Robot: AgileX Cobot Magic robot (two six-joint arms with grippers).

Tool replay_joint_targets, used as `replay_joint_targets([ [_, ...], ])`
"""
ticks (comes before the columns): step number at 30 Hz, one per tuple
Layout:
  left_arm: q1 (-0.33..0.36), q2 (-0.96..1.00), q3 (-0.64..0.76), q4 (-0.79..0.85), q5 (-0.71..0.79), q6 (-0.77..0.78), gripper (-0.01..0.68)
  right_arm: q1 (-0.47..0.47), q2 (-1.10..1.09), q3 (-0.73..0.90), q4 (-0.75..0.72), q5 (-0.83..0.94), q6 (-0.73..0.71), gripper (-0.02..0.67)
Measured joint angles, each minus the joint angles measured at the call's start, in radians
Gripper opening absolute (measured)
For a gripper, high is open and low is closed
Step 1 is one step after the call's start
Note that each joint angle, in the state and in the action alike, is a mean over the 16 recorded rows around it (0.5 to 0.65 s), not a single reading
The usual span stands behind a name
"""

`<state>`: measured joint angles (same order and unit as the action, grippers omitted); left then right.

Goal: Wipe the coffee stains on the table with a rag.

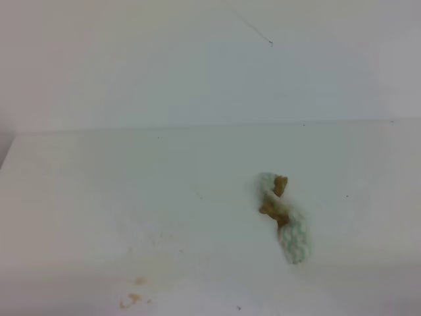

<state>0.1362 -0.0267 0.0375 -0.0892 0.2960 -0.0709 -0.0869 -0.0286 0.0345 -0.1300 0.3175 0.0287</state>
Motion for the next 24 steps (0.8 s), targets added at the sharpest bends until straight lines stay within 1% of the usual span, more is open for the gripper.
replay_joint_targets([
  [24,0.0,0.0,0.0,0.0,0.0,0.0,0.001,0.0,0.003,0.0,0.0,0.0,0.0,0.011],
])
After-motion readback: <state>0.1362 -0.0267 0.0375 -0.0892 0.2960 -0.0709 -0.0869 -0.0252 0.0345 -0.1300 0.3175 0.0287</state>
